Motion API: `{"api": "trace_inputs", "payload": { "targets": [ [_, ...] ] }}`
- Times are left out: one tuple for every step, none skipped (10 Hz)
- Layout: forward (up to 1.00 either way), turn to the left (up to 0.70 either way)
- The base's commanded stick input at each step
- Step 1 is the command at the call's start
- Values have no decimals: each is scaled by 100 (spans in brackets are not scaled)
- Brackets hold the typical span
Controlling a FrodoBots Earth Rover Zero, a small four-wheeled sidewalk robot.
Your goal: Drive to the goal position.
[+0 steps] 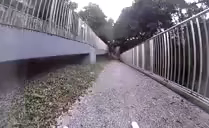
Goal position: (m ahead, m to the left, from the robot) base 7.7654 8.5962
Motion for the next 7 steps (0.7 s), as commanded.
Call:
{"api": "trace_inputs", "payload": {
  "targets": [
    [45,0],
    [45,0],
    [45,0],
    [45,0],
    [45,0],
    [45,0],
    [45,0]
  ]
}}
